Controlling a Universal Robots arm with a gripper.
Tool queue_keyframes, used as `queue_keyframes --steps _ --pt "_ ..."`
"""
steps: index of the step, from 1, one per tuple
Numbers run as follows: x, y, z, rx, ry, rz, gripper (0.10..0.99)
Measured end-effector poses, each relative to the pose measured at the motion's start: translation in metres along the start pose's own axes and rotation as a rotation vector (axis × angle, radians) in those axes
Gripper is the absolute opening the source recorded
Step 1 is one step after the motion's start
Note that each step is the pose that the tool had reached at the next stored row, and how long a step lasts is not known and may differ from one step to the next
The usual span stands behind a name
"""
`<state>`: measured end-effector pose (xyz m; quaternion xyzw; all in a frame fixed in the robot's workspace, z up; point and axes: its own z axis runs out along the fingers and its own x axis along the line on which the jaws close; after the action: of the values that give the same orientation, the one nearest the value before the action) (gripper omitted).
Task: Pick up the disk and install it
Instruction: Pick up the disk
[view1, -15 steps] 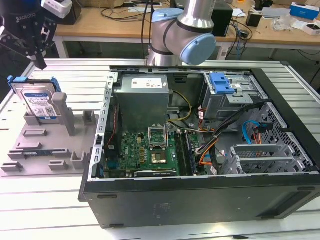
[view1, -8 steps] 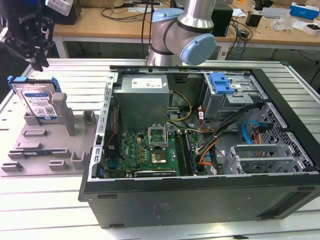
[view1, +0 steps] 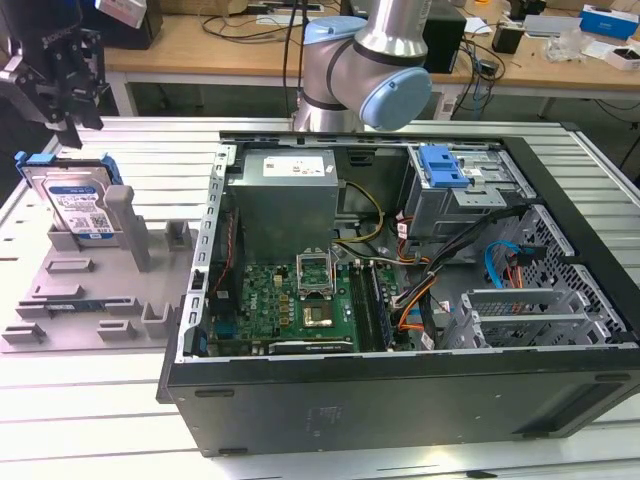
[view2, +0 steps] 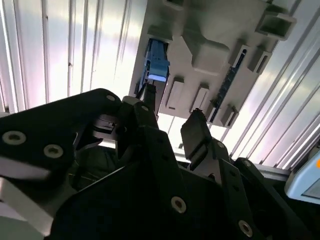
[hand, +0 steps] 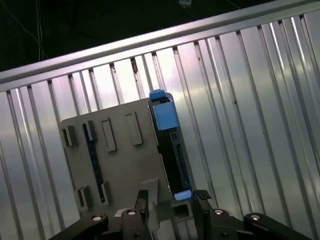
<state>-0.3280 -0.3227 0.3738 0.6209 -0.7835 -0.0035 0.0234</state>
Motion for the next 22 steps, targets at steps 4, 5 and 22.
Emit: queue_keyframes --steps 4,5,22 --pt "0.0000 -0.0001 0.0011 0.034 -0.0056 -0.059 0.482" --pt "-0.0001 -0.0001 0.0014 0.040 -0.0066 -0.069 0.482" --pt "-0.0129 0.0118 0.0106 0.049 -0.0063 -0.162 0.482"
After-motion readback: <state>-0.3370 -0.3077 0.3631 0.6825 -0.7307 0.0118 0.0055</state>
